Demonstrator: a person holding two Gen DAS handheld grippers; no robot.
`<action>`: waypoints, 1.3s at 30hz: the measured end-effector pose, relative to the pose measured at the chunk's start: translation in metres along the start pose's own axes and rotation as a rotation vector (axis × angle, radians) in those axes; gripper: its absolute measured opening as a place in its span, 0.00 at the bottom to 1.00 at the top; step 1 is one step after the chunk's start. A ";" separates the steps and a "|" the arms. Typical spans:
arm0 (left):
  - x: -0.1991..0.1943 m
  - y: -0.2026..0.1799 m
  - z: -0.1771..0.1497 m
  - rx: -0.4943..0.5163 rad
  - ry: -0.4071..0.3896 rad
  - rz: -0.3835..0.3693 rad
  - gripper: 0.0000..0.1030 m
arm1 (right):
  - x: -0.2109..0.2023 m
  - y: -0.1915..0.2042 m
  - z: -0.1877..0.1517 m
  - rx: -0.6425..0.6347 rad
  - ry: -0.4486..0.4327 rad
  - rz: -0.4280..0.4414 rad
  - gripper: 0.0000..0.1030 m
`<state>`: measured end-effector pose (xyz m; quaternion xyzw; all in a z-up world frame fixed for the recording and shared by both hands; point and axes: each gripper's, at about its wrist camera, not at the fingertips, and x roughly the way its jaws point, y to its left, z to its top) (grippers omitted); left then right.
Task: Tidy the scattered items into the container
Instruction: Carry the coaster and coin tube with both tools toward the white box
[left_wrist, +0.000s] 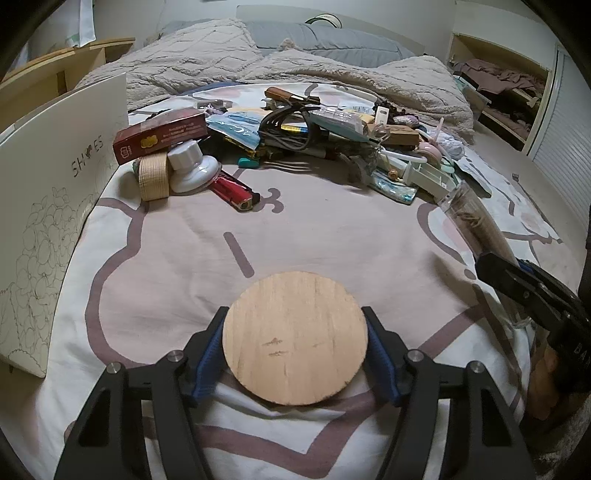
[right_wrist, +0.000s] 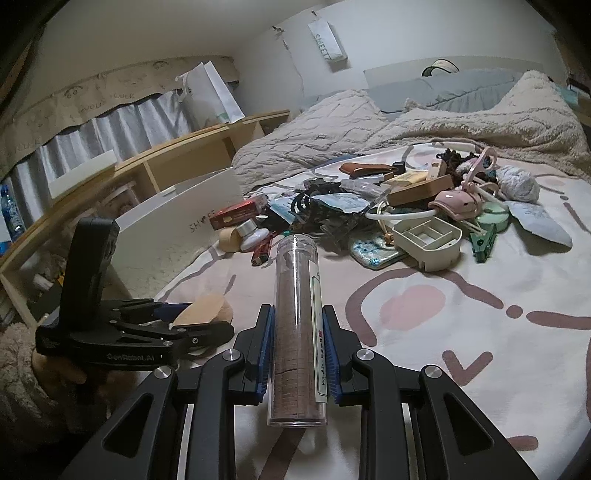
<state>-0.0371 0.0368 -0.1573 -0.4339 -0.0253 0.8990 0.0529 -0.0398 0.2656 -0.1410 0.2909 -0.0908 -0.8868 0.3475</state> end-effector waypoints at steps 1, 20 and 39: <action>0.000 0.000 0.000 -0.001 0.000 -0.001 0.66 | 0.000 -0.001 0.000 0.009 0.001 0.006 0.25; 0.000 -0.001 0.000 -0.005 0.000 0.002 0.66 | 0.004 -0.026 0.000 0.175 0.027 0.123 0.25; -0.004 0.001 0.005 -0.022 -0.001 -0.008 0.65 | 0.007 -0.048 0.009 0.421 0.056 0.268 0.25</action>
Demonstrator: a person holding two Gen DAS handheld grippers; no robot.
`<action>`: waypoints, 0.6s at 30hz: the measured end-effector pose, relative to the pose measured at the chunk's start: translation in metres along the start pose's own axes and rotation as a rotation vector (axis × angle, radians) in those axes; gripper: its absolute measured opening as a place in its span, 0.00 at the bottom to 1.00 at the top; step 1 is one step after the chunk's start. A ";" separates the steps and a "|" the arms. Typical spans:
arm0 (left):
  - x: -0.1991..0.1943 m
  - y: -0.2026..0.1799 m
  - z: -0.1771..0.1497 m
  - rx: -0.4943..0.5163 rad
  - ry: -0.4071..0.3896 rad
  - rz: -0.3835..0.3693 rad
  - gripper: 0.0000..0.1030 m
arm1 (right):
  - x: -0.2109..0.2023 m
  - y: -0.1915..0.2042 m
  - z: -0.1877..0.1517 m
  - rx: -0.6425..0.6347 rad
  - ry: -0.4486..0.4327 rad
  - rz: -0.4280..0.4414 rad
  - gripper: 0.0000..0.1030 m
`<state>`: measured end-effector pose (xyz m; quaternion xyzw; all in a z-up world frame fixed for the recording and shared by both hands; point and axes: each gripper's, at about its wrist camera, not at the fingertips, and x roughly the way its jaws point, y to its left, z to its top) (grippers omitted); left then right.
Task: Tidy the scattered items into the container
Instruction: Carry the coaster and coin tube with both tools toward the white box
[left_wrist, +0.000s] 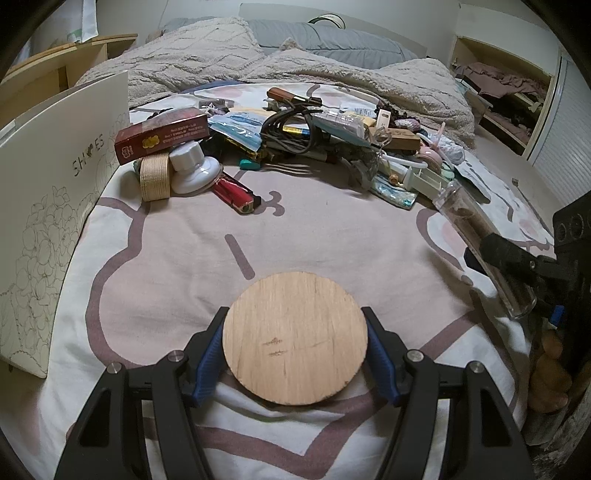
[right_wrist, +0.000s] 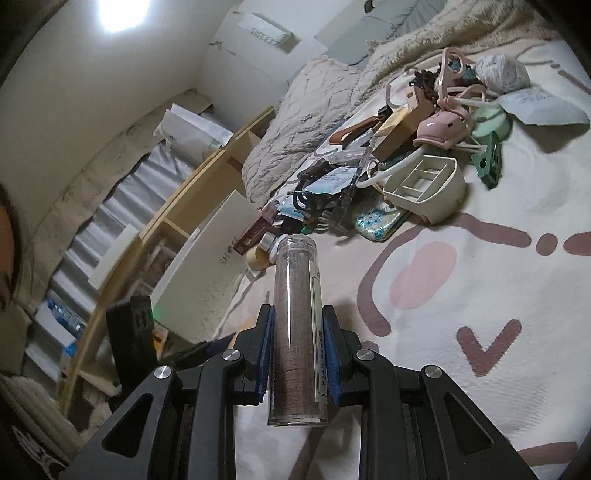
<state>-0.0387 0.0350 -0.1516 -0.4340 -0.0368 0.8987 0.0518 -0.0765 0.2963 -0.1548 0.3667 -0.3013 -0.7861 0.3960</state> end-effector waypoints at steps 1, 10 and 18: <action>-0.001 0.001 0.001 -0.003 -0.003 -0.001 0.65 | 0.000 0.001 0.000 0.003 -0.002 0.007 0.25; -0.024 0.009 0.013 -0.025 -0.068 0.003 0.65 | 0.000 0.045 0.002 -0.170 -0.049 -0.041 0.25; -0.049 0.021 0.023 -0.053 -0.131 0.008 0.65 | -0.009 0.098 0.003 -0.384 -0.152 -0.084 0.25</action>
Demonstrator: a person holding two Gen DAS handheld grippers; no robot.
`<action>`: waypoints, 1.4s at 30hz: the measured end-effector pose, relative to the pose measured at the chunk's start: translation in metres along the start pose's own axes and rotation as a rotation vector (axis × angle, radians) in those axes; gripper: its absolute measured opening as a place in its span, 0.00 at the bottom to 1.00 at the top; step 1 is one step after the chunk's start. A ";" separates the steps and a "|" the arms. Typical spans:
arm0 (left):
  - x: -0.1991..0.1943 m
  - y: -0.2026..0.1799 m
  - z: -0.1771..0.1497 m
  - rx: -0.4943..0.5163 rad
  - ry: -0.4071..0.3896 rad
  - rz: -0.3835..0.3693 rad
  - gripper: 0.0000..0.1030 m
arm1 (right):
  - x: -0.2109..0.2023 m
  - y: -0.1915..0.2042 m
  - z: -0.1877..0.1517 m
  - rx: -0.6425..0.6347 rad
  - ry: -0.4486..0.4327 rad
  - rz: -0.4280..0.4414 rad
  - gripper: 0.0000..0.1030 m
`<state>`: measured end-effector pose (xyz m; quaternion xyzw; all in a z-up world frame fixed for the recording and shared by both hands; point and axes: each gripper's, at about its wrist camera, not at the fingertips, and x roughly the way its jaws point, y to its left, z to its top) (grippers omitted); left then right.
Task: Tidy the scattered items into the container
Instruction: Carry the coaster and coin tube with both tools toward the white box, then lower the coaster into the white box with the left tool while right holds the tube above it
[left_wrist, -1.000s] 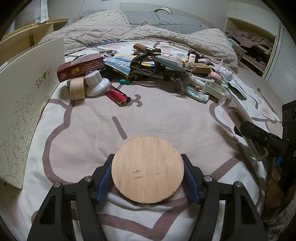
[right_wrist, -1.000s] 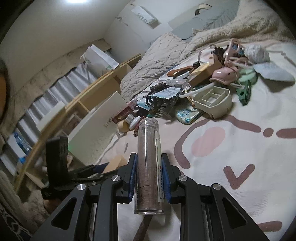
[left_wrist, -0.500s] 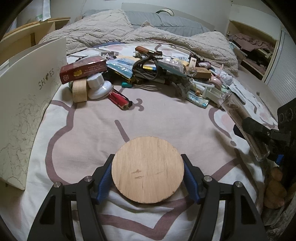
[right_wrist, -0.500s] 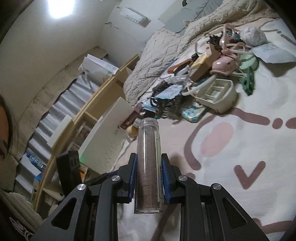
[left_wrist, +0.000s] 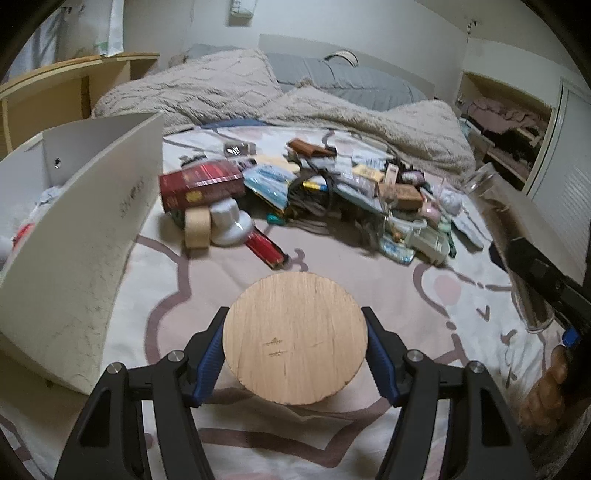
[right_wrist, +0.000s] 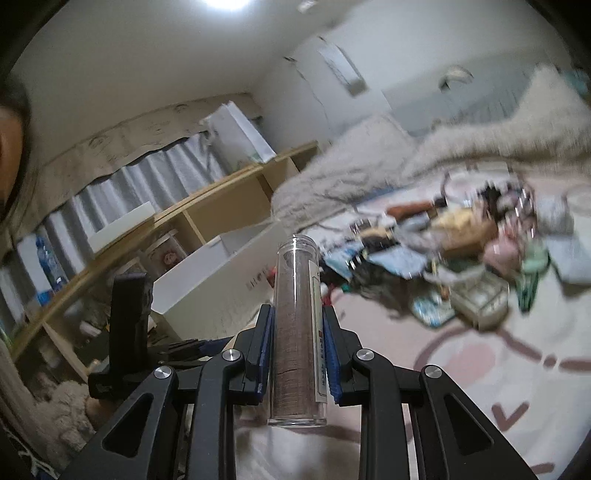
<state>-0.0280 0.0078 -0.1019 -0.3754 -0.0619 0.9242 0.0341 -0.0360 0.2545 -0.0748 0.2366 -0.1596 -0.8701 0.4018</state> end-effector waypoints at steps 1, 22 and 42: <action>-0.004 0.001 0.002 0.002 -0.011 0.003 0.65 | -0.001 0.006 0.002 -0.024 -0.006 -0.005 0.25; -0.080 0.042 0.051 -0.030 -0.154 0.038 0.65 | 0.003 0.085 0.044 -0.193 -0.086 0.021 0.25; -0.129 0.087 0.133 -0.013 -0.284 0.111 0.65 | 0.046 0.123 0.102 -0.153 -0.096 0.044 0.25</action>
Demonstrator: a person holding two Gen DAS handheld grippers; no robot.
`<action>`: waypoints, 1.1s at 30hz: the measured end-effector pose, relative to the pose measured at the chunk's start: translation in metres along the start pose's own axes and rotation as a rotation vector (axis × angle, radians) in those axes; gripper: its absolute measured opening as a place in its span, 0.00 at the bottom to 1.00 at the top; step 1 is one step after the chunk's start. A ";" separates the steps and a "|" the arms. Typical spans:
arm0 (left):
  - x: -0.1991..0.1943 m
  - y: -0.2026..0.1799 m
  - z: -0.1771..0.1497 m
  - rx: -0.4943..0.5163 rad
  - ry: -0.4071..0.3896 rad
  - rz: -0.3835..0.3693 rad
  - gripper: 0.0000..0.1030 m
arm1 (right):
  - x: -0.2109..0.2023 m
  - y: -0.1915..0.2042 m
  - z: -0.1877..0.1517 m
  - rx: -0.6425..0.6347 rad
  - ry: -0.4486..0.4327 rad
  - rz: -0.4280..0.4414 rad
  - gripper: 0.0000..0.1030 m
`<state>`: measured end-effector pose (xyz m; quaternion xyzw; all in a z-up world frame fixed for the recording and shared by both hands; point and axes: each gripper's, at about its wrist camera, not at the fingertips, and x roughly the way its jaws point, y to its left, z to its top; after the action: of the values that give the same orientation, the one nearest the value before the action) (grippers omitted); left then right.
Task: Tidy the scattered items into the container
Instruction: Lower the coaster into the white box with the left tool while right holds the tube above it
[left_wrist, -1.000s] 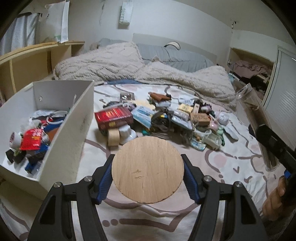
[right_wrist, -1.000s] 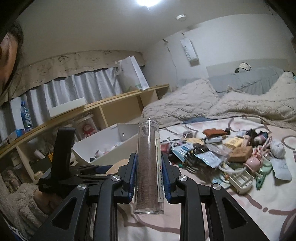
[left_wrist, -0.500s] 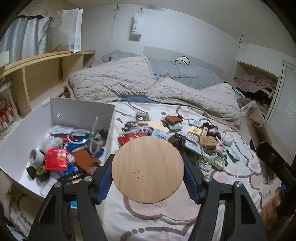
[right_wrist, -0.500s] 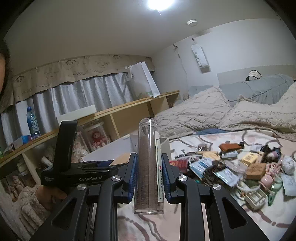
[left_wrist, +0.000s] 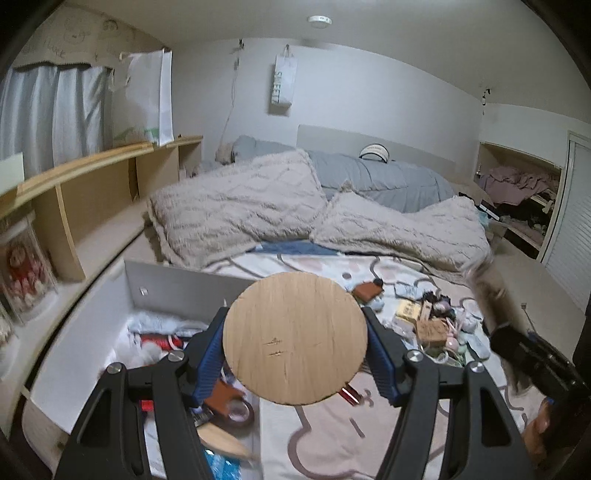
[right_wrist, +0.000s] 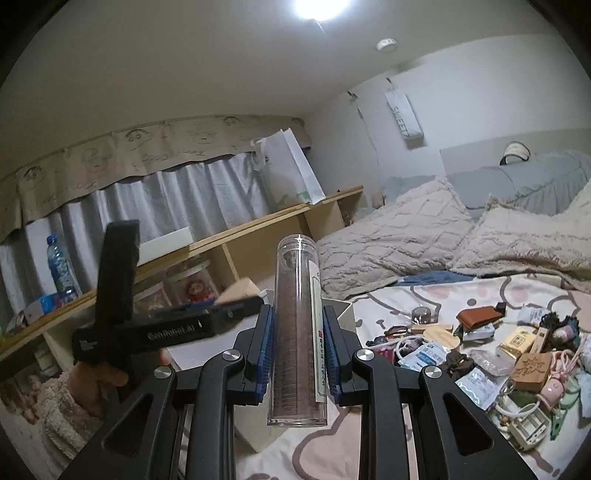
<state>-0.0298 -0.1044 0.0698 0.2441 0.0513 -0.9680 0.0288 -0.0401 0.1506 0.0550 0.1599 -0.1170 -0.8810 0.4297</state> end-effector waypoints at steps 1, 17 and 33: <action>0.001 0.003 0.003 0.002 -0.004 0.004 0.65 | 0.003 -0.001 0.002 0.006 0.004 0.000 0.25; 0.013 0.088 -0.019 -0.094 0.036 0.151 0.66 | 0.063 -0.004 0.023 0.181 0.121 0.073 0.25; 0.015 0.166 -0.048 -0.168 0.090 0.269 0.65 | 0.128 0.046 0.020 0.123 0.241 0.045 0.25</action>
<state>-0.0070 -0.2642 0.0063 0.2886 0.1002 -0.9358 0.1759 -0.0893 0.0228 0.0662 0.2880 -0.1216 -0.8368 0.4495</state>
